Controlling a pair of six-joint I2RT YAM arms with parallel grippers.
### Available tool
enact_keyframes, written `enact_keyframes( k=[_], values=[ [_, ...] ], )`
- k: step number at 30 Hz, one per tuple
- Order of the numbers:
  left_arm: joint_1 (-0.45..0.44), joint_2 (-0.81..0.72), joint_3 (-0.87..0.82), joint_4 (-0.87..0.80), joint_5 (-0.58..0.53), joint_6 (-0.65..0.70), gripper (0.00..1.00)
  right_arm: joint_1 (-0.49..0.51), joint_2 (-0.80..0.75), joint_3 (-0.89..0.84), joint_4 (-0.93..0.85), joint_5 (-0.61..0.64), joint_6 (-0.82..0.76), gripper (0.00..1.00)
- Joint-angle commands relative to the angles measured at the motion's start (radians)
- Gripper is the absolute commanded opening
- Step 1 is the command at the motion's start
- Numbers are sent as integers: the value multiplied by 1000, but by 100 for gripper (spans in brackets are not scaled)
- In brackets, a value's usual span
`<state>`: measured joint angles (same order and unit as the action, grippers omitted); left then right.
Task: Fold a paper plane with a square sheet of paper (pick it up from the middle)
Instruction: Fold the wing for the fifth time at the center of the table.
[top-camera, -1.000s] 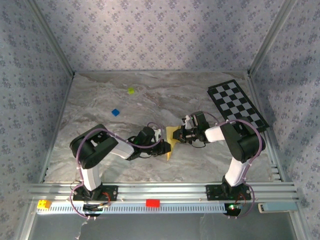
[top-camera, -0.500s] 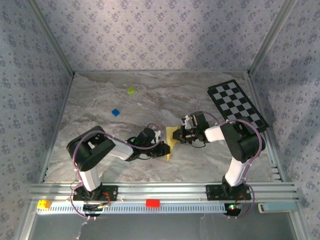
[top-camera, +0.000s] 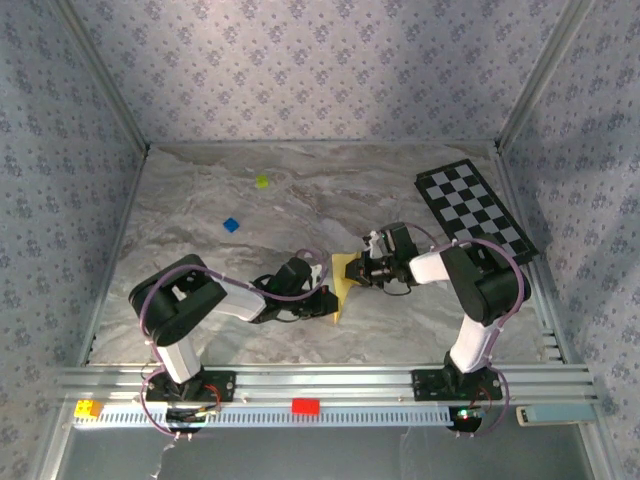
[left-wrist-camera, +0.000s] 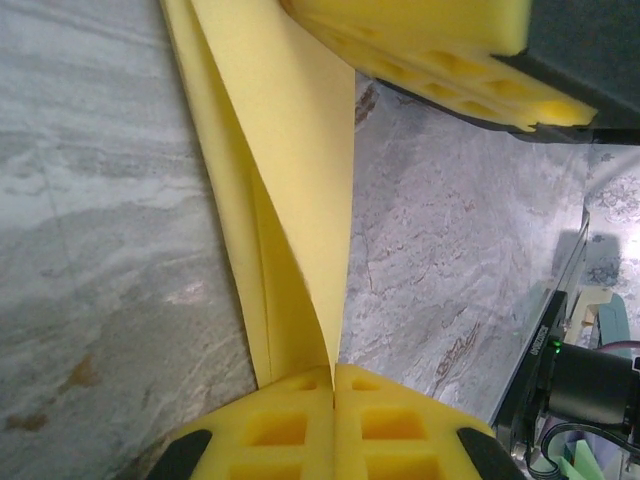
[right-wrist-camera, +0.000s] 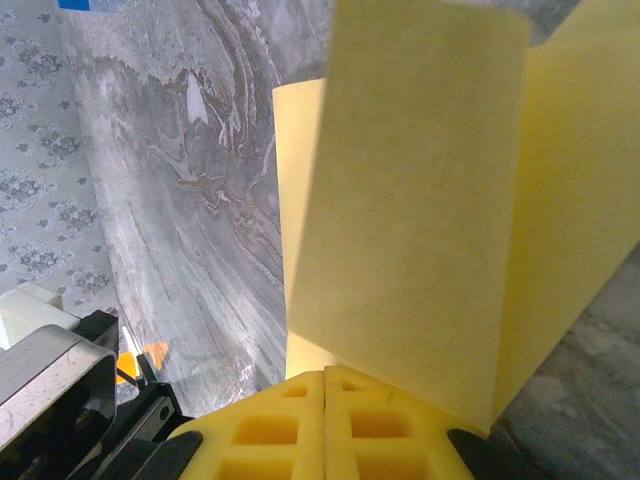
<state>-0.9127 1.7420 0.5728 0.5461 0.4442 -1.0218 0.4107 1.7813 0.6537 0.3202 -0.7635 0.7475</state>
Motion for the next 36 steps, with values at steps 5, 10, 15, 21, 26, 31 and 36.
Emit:
enact_keyframes(
  k=[5, 10, 15, 21, 26, 31, 36],
  values=[
    [-43, 0, -7, -212, 45, 48, 9, 0, 36, -4, -96, 85, -27, 7],
    [-51, -4, -8, -245, 37, 56, 4, -1, 36, -1, -105, 89, -34, 6],
    [-54, -6, -4, -273, 41, 72, 1, 0, 41, 0, -108, 89, -34, 6],
    [-57, -26, -14, -290, 38, 76, 11, 0, 44, 1, -108, 91, -34, 6],
    [-58, -38, -22, -306, 34, 83, 0, 2, 48, 5, -109, 90, -33, 6],
    [-59, -41, -22, -319, 42, 92, 9, 3, 50, 6, -111, 91, -34, 6],
    [-61, -53, -30, -336, 38, 95, 5, 4, 50, 7, -111, 90, -35, 6]
  ],
)
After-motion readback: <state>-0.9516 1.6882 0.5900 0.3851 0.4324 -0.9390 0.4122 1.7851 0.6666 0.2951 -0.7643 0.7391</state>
